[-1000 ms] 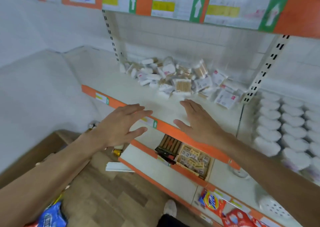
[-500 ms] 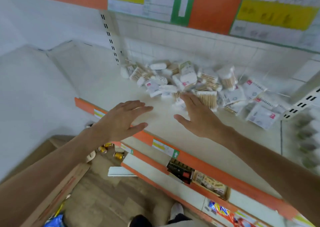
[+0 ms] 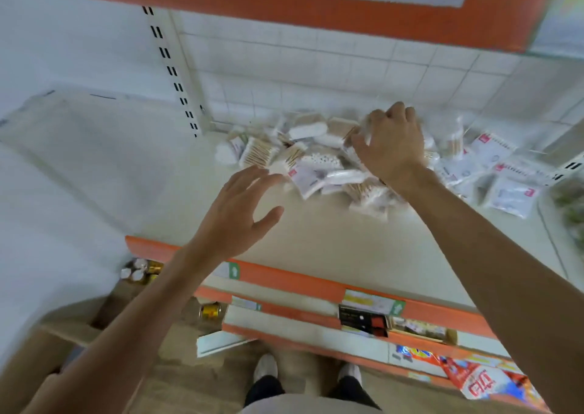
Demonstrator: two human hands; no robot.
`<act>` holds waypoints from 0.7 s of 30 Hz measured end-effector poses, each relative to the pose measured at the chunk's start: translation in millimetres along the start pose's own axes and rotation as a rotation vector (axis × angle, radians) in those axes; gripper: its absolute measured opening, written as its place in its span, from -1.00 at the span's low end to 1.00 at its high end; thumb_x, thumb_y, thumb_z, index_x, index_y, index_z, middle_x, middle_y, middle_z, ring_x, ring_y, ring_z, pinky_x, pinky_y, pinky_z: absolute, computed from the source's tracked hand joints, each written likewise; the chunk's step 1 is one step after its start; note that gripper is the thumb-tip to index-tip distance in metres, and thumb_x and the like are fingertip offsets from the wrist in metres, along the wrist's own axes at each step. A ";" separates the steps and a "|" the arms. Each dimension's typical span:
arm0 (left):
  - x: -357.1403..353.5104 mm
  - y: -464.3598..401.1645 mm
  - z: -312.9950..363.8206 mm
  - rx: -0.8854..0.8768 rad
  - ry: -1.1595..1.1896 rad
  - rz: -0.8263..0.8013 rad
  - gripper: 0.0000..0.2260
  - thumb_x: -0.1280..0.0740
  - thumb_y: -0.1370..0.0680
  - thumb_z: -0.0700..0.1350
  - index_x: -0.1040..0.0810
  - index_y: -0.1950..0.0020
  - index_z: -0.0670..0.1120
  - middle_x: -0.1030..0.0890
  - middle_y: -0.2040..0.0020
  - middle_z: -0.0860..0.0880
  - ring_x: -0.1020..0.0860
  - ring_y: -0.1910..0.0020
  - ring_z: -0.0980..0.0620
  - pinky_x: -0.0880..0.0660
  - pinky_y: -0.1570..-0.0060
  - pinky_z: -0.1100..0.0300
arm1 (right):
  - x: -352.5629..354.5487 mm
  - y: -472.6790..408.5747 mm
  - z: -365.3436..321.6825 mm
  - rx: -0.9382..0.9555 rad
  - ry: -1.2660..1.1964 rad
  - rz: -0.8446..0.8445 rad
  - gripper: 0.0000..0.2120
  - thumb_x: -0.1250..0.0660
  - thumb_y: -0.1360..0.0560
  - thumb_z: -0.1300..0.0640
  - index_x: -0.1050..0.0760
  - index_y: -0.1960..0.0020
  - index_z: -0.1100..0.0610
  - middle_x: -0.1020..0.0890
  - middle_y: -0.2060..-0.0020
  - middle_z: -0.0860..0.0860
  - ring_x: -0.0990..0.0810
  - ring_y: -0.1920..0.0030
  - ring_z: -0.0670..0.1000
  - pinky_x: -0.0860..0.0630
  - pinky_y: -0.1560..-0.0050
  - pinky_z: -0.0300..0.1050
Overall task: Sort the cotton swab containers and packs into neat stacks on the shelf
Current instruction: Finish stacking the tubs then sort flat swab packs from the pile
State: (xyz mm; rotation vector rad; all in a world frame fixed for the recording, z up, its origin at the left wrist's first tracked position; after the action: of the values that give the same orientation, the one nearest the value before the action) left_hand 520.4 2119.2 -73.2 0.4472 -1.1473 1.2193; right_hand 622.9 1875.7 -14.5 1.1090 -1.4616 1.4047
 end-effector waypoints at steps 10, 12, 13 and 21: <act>16.5 -47.3 -82.4 0.051 -0.006 0.008 -0.52 -0.42 -0.52 -0.07 -0.45 -0.43 -0.10 -0.48 -0.34 -0.11 -0.39 -0.35 -0.14 -0.38 -0.33 -0.04 | -7.8 11.5 -4.5 -0.178 -0.069 -0.019 -0.67 -0.23 -0.64 -0.02 -0.51 -0.32 0.11 -0.39 -0.38 0.18 -0.43 -0.33 0.28 -0.41 -0.29 0.17; 19.3 -63.0 -92.0 0.075 -0.012 0.042 -0.50 -0.45 -0.48 -0.12 -0.46 -0.41 -0.12 -0.47 -0.33 -0.15 -0.40 -0.32 -0.20 -0.38 -0.31 -0.07 | -6.1 11.8 -6.5 -0.192 -0.061 -0.020 -0.67 -0.23 -0.65 -0.01 -0.50 -0.34 0.11 -0.38 -0.39 0.17 -0.43 -0.34 0.26 -0.43 -0.28 0.16; 18.7 -70.4 -97.6 0.091 -0.015 0.057 -0.48 -0.45 -0.47 -0.13 -0.45 -0.41 -0.13 -0.46 -0.34 -0.17 -0.40 -0.31 -0.22 -0.38 -0.31 -0.08 | -5.6 11.9 -6.6 -0.195 -0.057 -0.019 -0.67 -0.23 -0.65 -0.01 -0.49 -0.34 0.11 -0.39 -0.39 0.17 -0.43 -0.33 0.25 -0.44 -0.27 0.16; -6.6 -88.7 -122.6 0.160 -0.047 0.061 -0.58 -0.46 -0.46 -0.18 -0.45 -0.28 -0.19 -0.46 -0.24 -0.21 -0.47 -0.18 -0.27 -0.46 -0.09 -0.11 | -9.1 14.8 -3.9 -0.178 -0.043 -0.034 -0.64 -0.22 -0.66 -0.01 -0.44 -0.39 0.11 -0.35 -0.41 0.16 -0.43 -0.34 0.24 -0.50 -0.20 0.19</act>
State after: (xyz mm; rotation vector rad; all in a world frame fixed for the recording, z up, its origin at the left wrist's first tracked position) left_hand 654.4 2182.6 -104.2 0.5676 -1.1136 1.3659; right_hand 611.2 1880.1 -27.3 1.0521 -1.5581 1.2084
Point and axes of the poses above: each hand's wrist, its own y-axis away from the middle knuckle, its own x-axis out of the back of the hand, z = x × y, the point moved 8 cm from there along -y, towards the middle knuckle
